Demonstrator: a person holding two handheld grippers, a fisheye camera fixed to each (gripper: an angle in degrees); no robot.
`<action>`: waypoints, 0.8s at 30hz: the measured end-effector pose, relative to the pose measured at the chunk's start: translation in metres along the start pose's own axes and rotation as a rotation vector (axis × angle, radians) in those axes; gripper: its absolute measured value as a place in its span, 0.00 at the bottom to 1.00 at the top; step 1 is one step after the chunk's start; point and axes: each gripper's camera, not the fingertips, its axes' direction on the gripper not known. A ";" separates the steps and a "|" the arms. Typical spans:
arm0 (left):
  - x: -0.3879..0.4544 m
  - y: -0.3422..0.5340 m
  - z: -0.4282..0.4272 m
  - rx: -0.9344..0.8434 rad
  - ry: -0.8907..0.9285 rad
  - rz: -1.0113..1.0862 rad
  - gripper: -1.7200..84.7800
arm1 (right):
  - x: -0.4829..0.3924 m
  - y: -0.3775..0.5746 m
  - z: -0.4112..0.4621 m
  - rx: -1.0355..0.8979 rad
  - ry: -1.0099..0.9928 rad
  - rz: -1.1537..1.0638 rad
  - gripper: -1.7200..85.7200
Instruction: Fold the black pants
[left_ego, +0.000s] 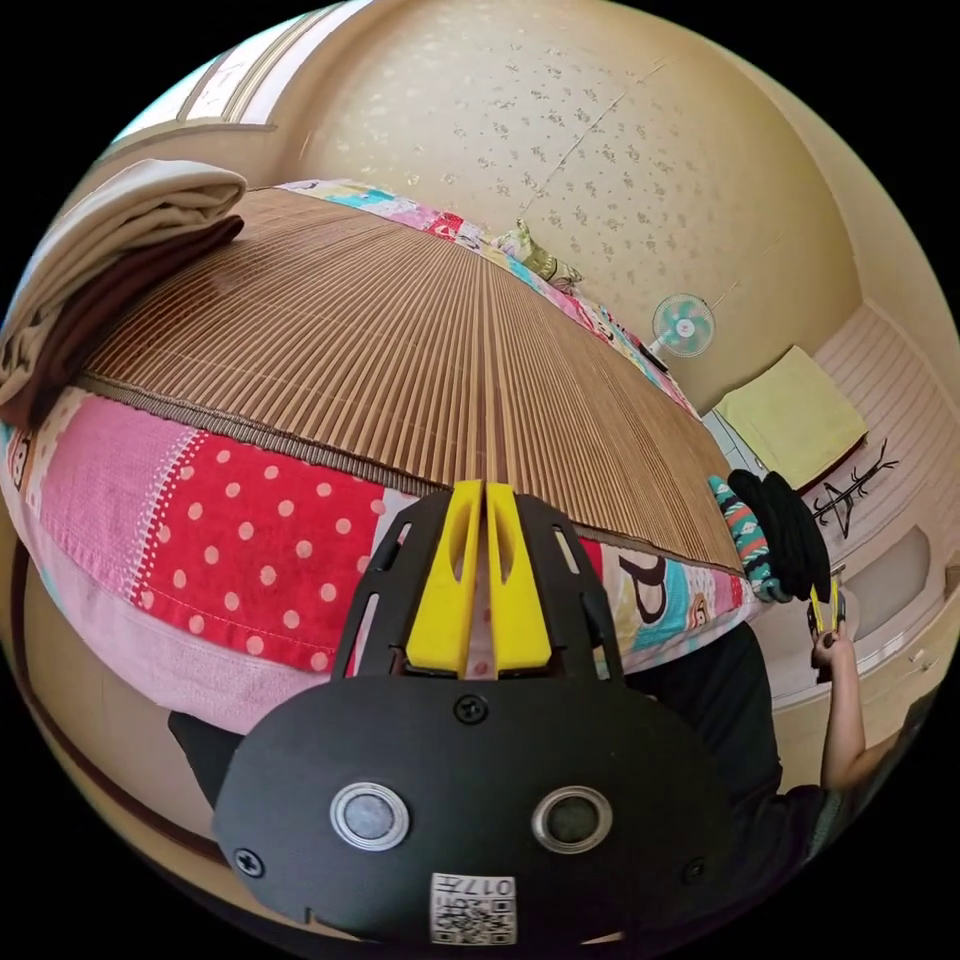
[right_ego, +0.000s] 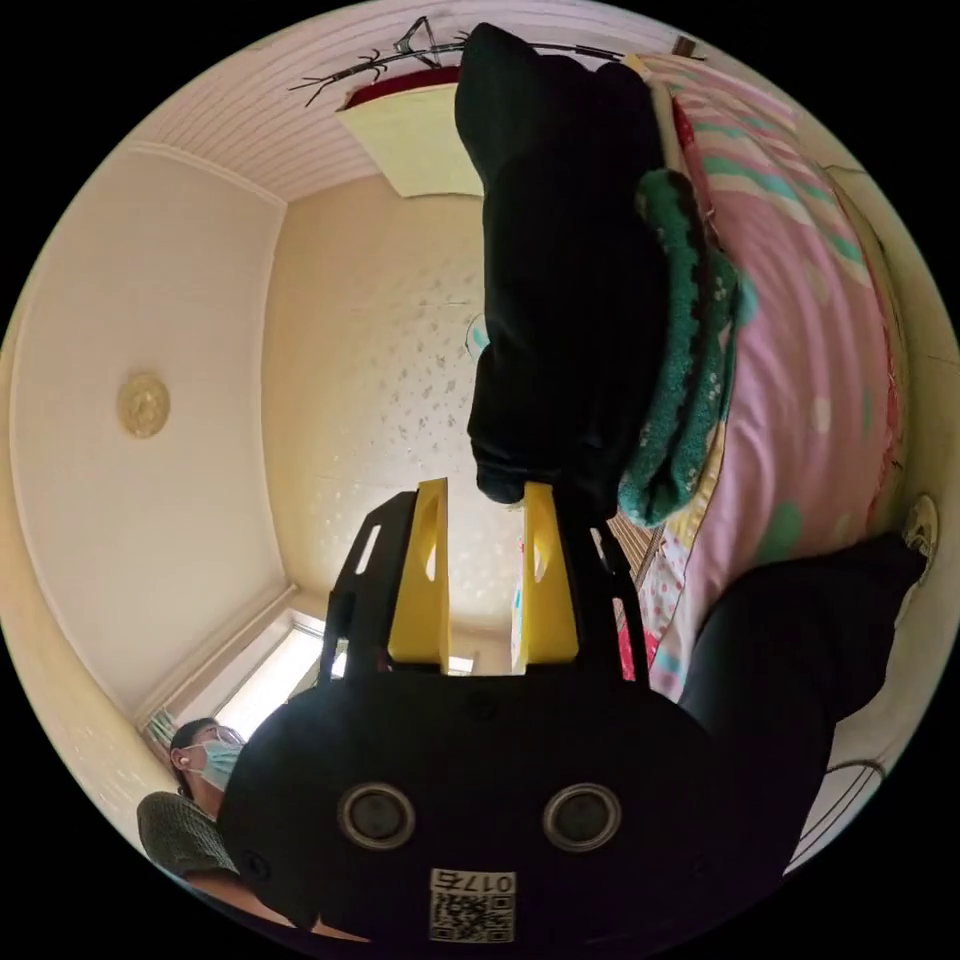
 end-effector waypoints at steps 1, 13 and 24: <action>-0.004 0.002 0.001 0.002 0.010 -0.006 0.01 | 0.002 -0.009 -0.002 -0.018 -0.006 0.017 0.12; -0.015 0.015 0.013 0.007 -0.016 0.018 0.01 | 0.029 -0.015 -0.051 0.186 -0.232 0.244 0.22; -0.028 0.023 0.025 0.015 -0.026 0.033 0.01 | -0.037 -0.087 0.041 -0.046 -0.578 0.051 0.07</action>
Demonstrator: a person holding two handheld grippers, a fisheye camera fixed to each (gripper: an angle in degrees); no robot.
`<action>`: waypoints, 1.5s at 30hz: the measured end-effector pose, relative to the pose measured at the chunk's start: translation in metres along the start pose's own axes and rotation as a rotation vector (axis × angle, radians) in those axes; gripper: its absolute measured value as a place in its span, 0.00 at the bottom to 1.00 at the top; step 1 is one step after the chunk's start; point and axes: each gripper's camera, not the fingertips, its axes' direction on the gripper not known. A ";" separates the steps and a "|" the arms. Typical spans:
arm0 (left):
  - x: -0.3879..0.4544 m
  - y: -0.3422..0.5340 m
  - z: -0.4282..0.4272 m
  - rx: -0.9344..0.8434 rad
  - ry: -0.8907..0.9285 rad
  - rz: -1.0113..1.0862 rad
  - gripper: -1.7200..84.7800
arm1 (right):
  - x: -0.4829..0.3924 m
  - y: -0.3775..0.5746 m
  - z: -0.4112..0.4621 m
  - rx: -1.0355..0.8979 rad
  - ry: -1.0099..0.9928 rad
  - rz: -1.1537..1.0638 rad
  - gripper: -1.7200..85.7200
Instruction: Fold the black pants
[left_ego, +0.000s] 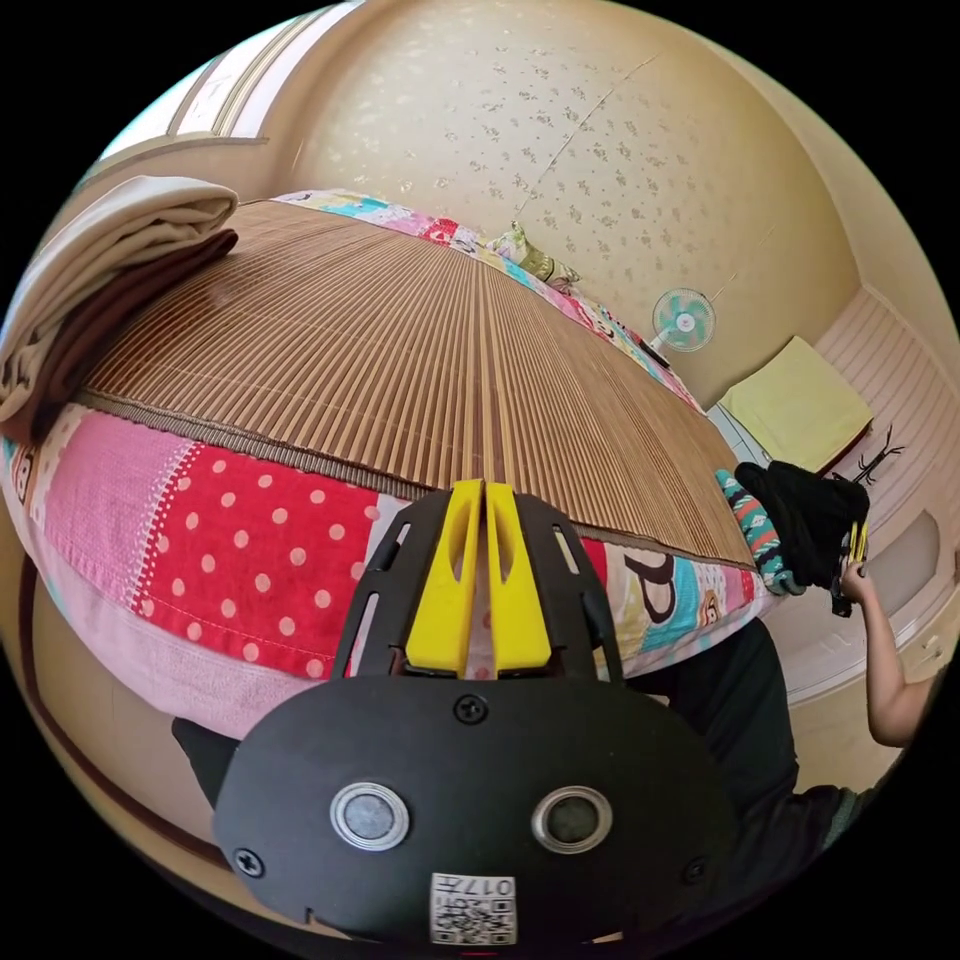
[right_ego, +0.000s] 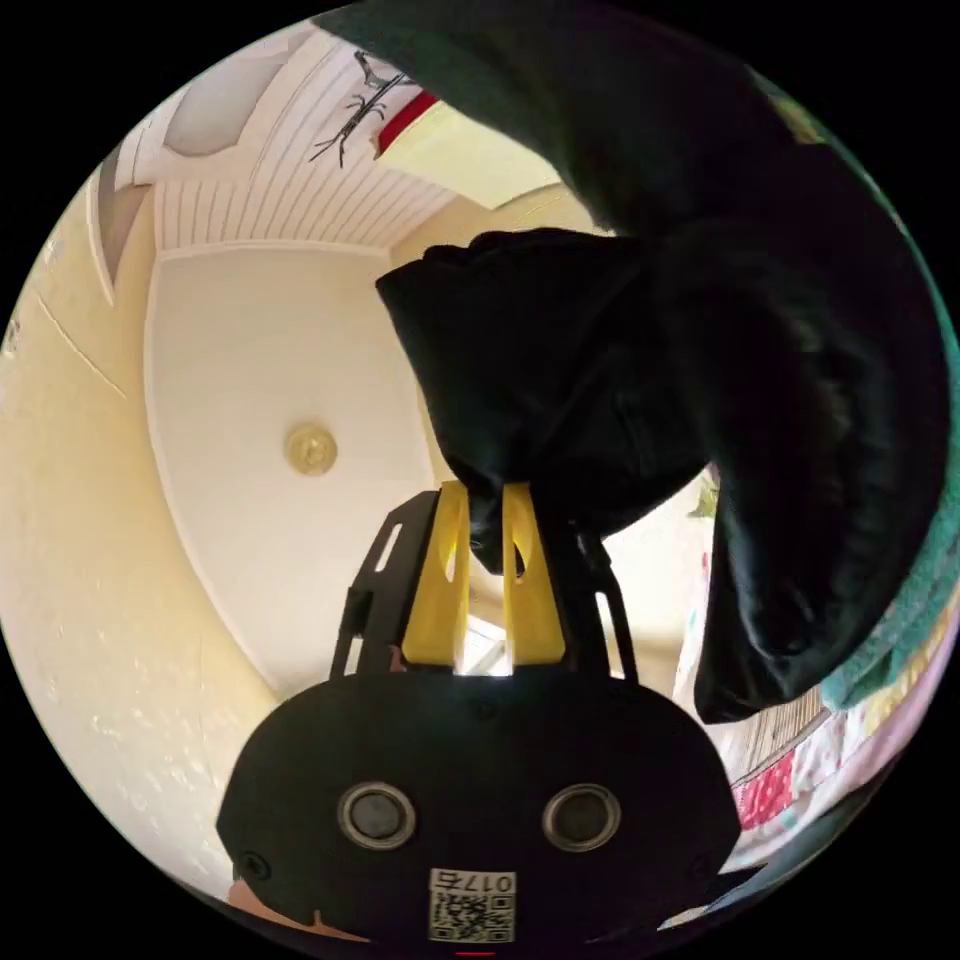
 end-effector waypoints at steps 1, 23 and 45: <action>0.000 0.001 0.001 0.001 -0.009 0.006 0.01 | -0.009 -0.003 0.040 -0.129 0.035 -0.042 0.06; -0.021 0.004 0.026 0.008 0.008 -0.003 0.01 | 0.191 0.381 0.246 -1.525 0.588 0.041 0.02; 0.135 0.016 0.071 -0.288 0.497 0.363 0.15 | 0.186 0.275 0.172 -1.176 0.761 0.097 0.06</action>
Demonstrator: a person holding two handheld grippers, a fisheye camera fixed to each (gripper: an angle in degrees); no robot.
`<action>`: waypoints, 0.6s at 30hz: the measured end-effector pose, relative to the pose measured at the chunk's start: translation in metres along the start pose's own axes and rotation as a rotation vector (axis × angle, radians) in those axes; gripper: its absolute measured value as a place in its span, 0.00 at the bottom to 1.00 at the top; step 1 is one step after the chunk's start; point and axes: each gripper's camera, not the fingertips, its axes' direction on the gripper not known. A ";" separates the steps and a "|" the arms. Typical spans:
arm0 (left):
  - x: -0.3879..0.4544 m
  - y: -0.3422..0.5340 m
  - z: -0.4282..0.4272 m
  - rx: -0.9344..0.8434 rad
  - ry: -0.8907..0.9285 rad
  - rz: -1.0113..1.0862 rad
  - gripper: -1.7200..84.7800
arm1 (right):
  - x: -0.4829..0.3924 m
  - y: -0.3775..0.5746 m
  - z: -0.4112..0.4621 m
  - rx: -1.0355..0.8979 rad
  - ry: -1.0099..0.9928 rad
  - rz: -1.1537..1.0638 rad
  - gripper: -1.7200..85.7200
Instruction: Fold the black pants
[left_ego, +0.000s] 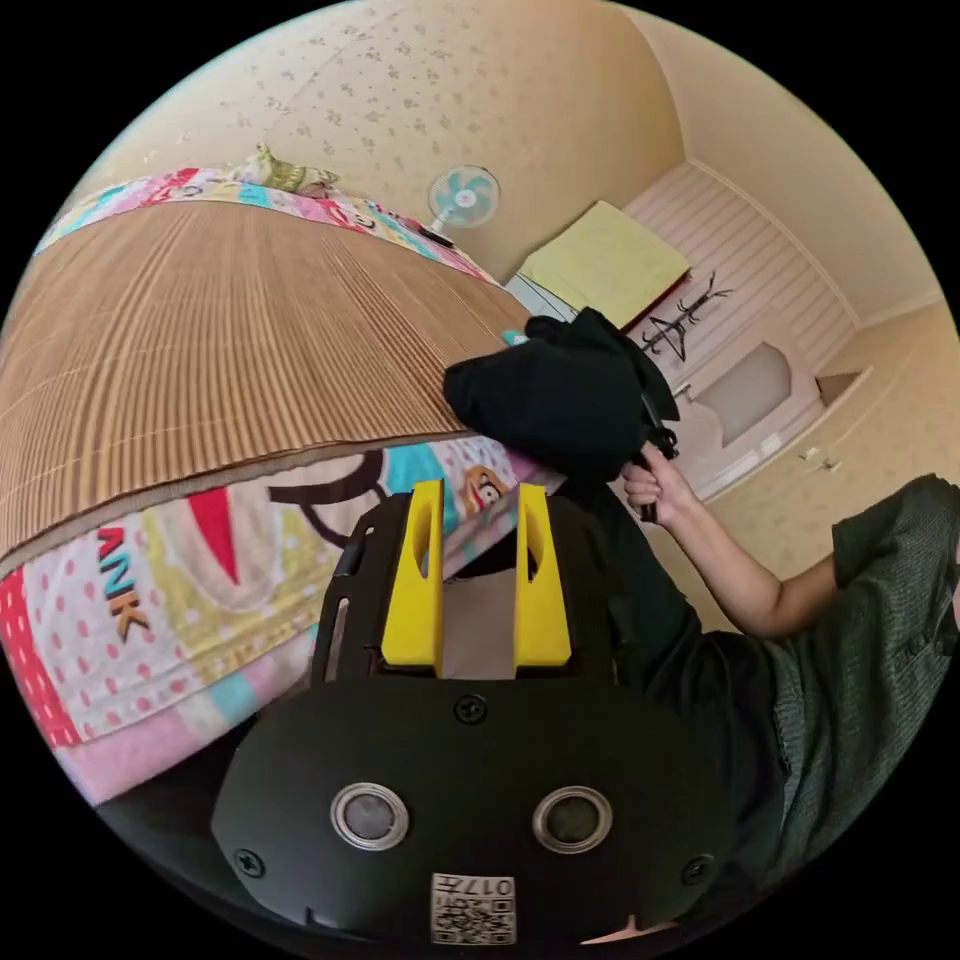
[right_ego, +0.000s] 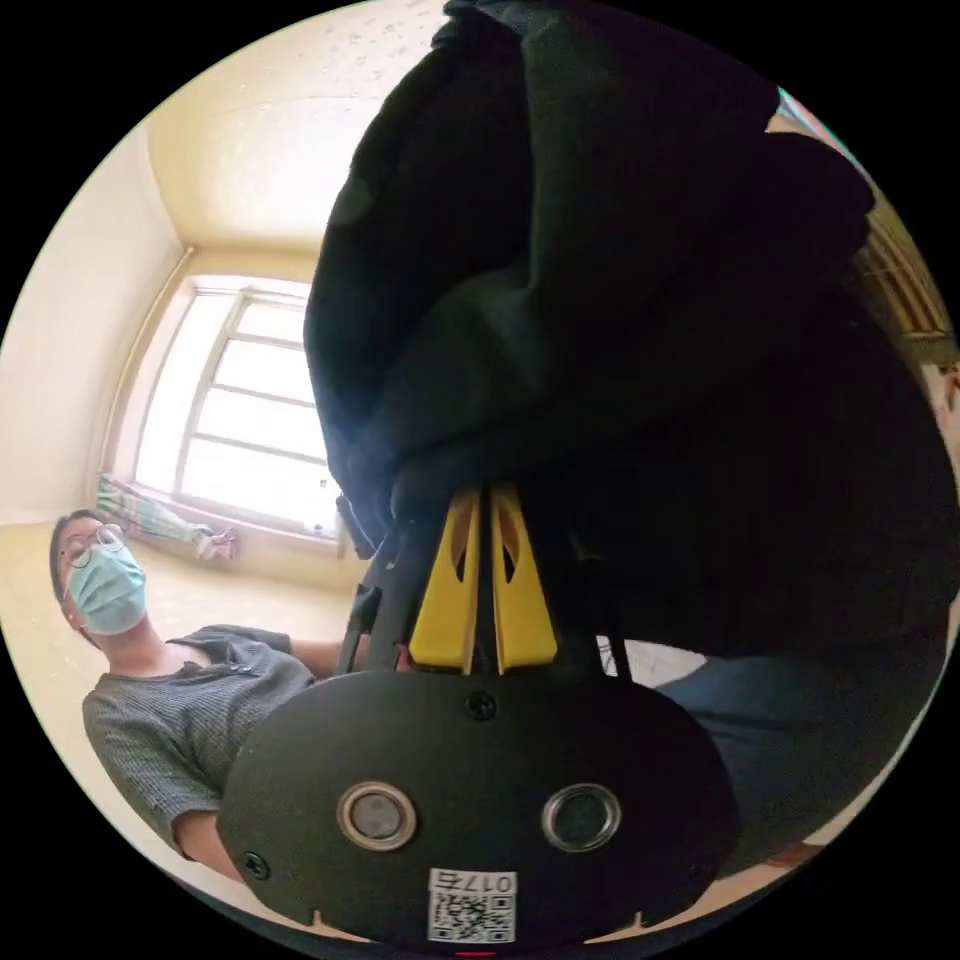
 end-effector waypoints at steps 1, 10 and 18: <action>0.021 -0.009 0.024 -0.082 0.056 0.057 0.17 | 0.001 -0.008 0.014 -0.007 -0.095 0.004 0.05; 0.070 -0.071 0.065 -0.120 0.094 0.043 0.26 | -0.076 -0.078 0.054 -0.024 -0.184 -0.135 0.02; 0.073 -0.113 0.092 -0.038 0.133 -0.048 0.12 | -0.125 -0.110 0.057 -0.089 -0.220 -0.233 0.02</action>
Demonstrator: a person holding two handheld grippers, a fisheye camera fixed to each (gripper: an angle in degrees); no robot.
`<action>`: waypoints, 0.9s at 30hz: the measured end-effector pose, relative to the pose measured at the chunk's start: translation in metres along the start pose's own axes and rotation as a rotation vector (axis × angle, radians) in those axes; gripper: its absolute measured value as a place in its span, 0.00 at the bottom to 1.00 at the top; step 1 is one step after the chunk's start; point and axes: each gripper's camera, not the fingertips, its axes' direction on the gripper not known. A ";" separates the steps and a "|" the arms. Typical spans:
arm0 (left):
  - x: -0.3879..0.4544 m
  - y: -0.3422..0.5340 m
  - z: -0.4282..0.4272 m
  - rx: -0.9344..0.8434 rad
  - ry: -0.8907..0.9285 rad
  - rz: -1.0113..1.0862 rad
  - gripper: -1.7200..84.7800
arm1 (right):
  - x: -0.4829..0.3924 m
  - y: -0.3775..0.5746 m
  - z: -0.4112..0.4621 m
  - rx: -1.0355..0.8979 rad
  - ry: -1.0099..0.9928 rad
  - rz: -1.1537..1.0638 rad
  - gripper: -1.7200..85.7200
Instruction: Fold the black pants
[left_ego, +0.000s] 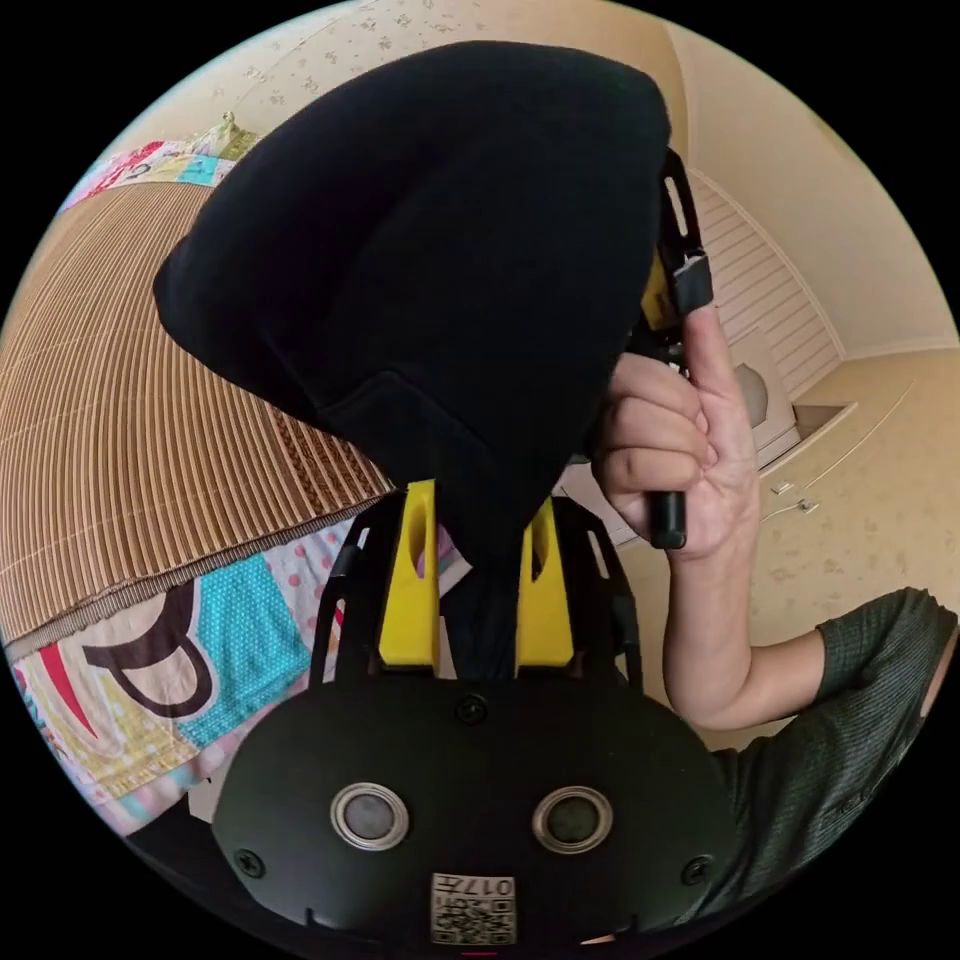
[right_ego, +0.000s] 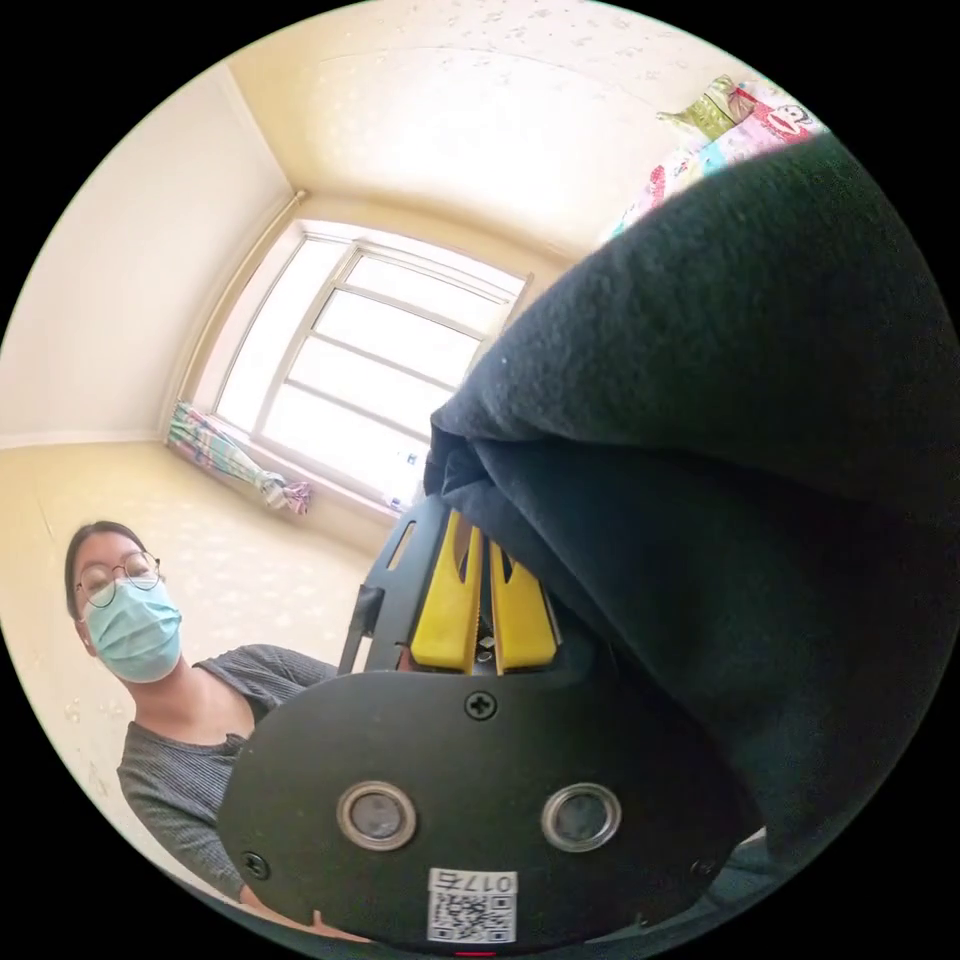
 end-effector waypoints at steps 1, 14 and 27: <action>-0.002 -0.004 -0.006 0.019 0.004 -0.007 0.09 | -0.008 -0.004 -0.005 -0.011 -0.004 -0.024 0.02; -0.002 -0.016 -0.318 0.476 -0.548 -0.120 0.07 | -0.024 0.010 -0.058 -0.075 -0.016 -0.119 0.06; -0.047 0.024 -0.353 0.544 -0.689 -0.305 0.08 | 0.079 0.161 -0.095 0.058 0.089 0.365 0.19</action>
